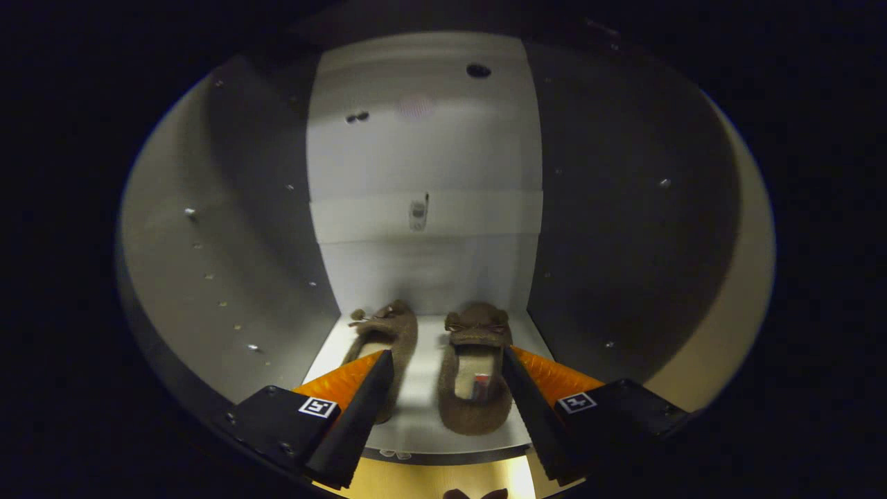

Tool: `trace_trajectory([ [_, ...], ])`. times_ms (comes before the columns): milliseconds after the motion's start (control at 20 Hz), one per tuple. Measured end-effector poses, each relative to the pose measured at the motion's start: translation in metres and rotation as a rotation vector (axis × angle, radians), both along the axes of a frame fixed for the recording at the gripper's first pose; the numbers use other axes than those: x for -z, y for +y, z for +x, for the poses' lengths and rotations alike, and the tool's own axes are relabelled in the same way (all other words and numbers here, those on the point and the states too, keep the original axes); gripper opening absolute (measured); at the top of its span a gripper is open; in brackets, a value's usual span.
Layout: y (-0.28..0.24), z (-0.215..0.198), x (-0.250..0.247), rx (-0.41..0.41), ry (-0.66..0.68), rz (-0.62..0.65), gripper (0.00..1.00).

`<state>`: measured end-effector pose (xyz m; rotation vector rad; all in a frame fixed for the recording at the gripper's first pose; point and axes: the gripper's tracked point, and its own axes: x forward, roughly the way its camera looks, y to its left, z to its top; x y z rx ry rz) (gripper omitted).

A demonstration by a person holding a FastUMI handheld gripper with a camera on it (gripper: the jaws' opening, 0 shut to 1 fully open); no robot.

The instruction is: Open the shoe cabinet door, grab the shoes and put them into the shoe cabinet, then close the shoe cabinet door.

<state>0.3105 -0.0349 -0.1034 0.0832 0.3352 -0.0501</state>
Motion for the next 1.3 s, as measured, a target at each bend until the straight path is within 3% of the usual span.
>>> trace_trajectory([
  [350, 0.015, -0.129, -0.074, 0.004, -0.268, 0.003, 0.99],
  [700, 0.009, -0.241, -0.122, 0.005, -0.410, -0.010, 0.98],
  [1000, -0.019, -0.324, -0.143, -0.024, -0.434, -0.053, 0.98],
  [1300, -0.069, -0.395, -0.149, 0.006, -0.445, -0.101, 0.98],
])
